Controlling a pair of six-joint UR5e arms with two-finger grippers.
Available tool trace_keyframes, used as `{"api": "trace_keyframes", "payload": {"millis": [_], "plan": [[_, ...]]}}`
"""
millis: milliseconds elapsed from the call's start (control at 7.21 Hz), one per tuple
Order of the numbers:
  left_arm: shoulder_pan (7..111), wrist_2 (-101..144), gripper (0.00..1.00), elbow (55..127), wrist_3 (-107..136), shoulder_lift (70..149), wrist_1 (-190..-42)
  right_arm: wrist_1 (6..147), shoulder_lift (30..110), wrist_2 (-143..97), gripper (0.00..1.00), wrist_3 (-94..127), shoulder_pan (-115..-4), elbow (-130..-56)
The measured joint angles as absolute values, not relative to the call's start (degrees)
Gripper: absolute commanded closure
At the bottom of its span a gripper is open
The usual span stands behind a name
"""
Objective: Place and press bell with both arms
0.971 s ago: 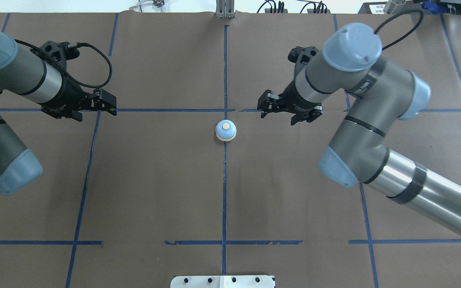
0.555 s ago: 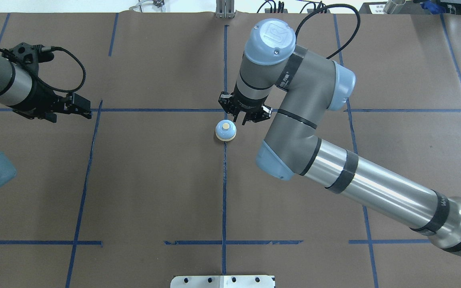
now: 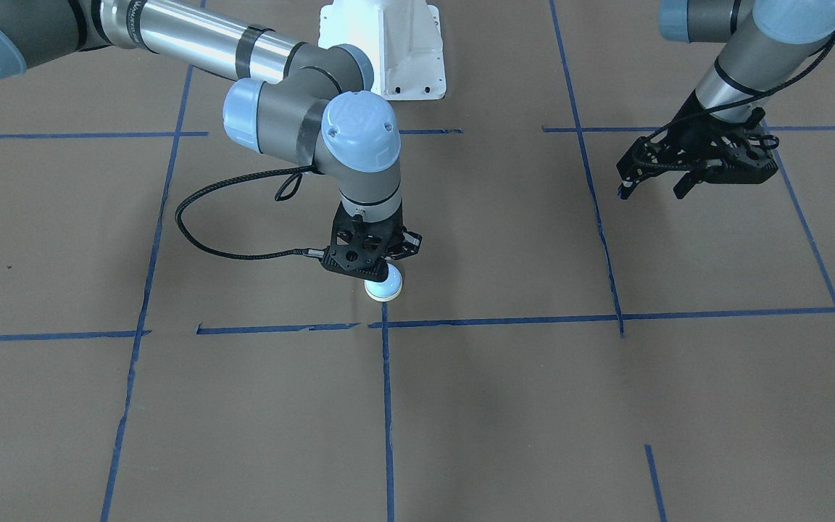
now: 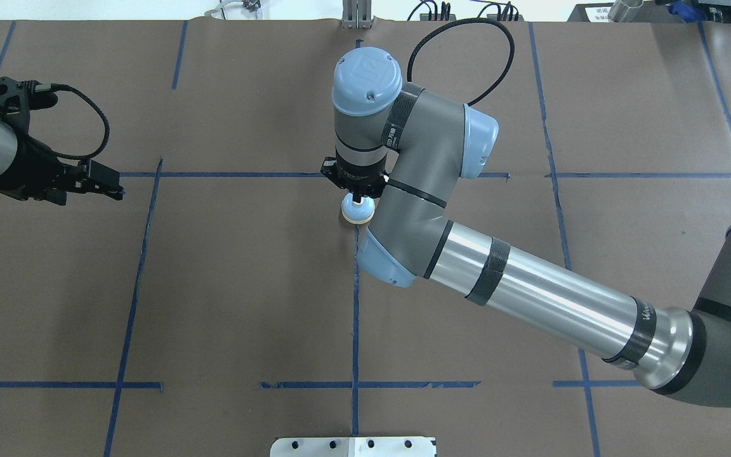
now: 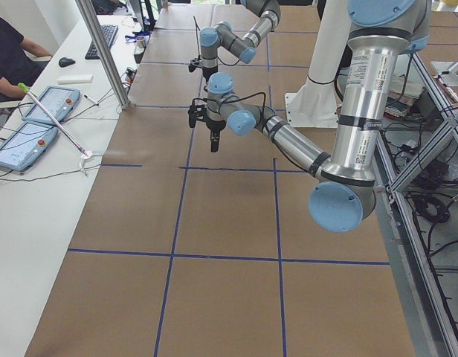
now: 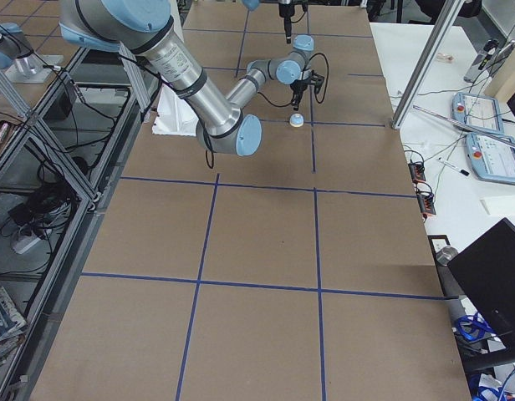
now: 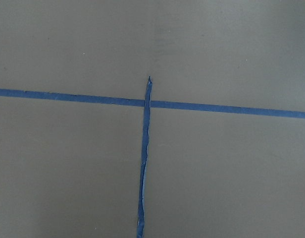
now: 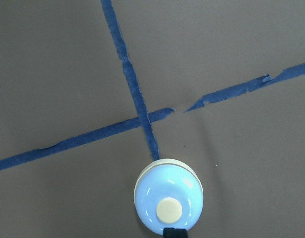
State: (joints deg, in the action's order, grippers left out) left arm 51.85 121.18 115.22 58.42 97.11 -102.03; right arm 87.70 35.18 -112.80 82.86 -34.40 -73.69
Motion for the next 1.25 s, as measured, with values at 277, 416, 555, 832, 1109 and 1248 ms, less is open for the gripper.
{"api": "trace_keyframes", "payload": {"millis": [277, 416, 555, 832, 1109, 1248], "plan": [[51.86, 121.12, 0.0, 115.56, 58.79, 97.03, -102.04, 87.43, 33.77, -110.72, 1.0, 82.62, -33.7, -70.71], [51.85, 121.12, 0.0, 115.86, 58.95, 96.84, -102.04, 87.35, 33.45, -110.14, 1.0, 82.61, -33.27, -69.97], [51.83, 121.11, 0.0, 116.07, 59.02, 96.5, -102.04, 87.09, 33.4, -109.58, 1.0, 82.61, -32.86, -69.33], [51.83, 121.11, 0.0, 116.16, 59.06, 96.28, -102.04, 86.12, 33.21, -108.97, 1.0, 82.62, -32.56, -68.41], [51.78, 121.11, 0.0, 116.23, 59.05, 96.24, -102.04, 85.55, 33.18, -109.29, 1.0, 82.75, -32.87, -68.79], [51.77, 121.11, 0.0, 116.22, 59.01, 96.24, -102.04, 85.95, 33.12, -110.52, 1.0, 82.82, -34.08, -70.89]]}}
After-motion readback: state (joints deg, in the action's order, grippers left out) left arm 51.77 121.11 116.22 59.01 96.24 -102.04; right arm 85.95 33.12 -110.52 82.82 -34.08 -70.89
